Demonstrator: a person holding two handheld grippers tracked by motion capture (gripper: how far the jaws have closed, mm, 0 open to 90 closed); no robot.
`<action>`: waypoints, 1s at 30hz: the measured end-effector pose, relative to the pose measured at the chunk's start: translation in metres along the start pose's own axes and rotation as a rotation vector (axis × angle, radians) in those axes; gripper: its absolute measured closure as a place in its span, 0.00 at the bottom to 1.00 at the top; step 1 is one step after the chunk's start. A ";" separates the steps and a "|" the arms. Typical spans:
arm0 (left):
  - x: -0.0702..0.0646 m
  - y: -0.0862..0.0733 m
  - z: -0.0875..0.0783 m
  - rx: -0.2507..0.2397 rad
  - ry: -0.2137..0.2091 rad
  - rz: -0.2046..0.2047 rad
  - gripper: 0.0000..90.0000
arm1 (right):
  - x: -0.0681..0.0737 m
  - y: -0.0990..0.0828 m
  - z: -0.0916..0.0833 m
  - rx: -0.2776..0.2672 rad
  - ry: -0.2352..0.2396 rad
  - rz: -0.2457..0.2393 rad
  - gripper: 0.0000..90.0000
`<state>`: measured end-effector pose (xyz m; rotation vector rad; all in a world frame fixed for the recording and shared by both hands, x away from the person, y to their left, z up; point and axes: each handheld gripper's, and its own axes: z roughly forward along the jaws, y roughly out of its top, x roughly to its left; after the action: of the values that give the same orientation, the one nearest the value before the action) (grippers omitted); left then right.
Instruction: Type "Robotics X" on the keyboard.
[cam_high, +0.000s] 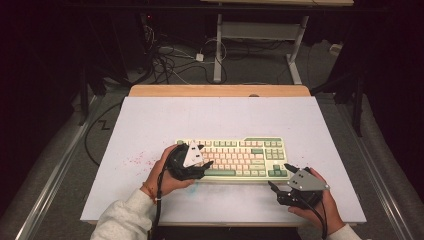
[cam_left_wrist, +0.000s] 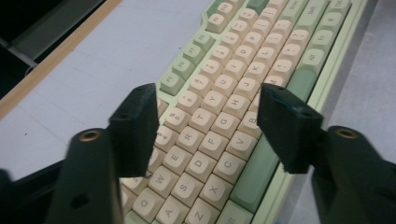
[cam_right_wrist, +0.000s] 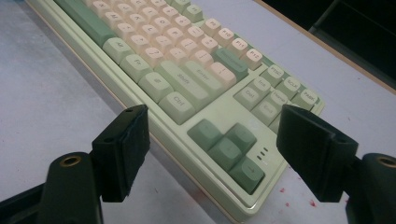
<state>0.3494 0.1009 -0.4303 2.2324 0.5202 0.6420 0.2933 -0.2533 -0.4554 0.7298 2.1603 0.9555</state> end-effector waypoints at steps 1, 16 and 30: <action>0.001 -0.002 -0.001 -0.002 0.000 -0.002 0.35 | 0.000 0.000 0.000 0.001 0.000 0.000 0.29; 0.002 -0.028 -0.019 -0.012 0.041 -0.010 0.23 | -0.004 0.001 0.001 -0.002 0.009 0.023 0.29; 0.001 -0.063 -0.034 0.040 0.080 -0.061 0.22 | -0.016 0.019 0.005 -0.057 0.057 0.083 0.41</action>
<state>0.3195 0.1609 -0.4566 2.2261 0.6437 0.6977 0.3113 -0.2513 -0.4381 0.7784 2.1570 1.0889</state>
